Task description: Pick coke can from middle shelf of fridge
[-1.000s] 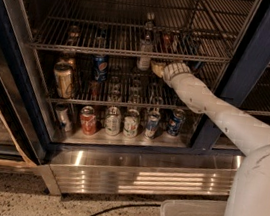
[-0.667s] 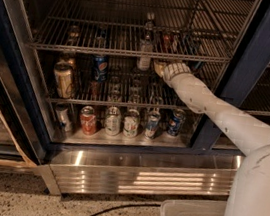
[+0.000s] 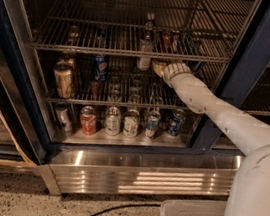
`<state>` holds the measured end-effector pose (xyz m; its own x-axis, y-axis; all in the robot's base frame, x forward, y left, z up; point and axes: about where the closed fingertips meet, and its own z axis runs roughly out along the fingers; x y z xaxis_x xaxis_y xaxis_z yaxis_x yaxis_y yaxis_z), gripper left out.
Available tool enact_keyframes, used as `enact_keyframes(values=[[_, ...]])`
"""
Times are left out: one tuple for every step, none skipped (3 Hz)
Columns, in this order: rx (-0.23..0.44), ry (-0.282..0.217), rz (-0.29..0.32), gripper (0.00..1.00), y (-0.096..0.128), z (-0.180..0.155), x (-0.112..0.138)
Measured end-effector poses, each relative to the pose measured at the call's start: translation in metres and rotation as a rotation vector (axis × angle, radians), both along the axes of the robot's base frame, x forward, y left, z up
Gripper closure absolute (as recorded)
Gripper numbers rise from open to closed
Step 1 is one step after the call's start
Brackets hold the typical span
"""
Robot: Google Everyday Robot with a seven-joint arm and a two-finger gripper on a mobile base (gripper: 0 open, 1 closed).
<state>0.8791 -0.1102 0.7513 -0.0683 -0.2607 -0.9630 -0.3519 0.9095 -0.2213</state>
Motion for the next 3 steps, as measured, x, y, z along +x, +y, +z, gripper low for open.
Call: enact_keyframes(values=[[0.000,0.000,0.000,0.42,0.000,0.000,0.000],[0.004,0.006,0.009,0.38,0.004,-0.001,0.009],[-0.005,0.004,0.010,0.39,0.006,-0.002,0.023]])
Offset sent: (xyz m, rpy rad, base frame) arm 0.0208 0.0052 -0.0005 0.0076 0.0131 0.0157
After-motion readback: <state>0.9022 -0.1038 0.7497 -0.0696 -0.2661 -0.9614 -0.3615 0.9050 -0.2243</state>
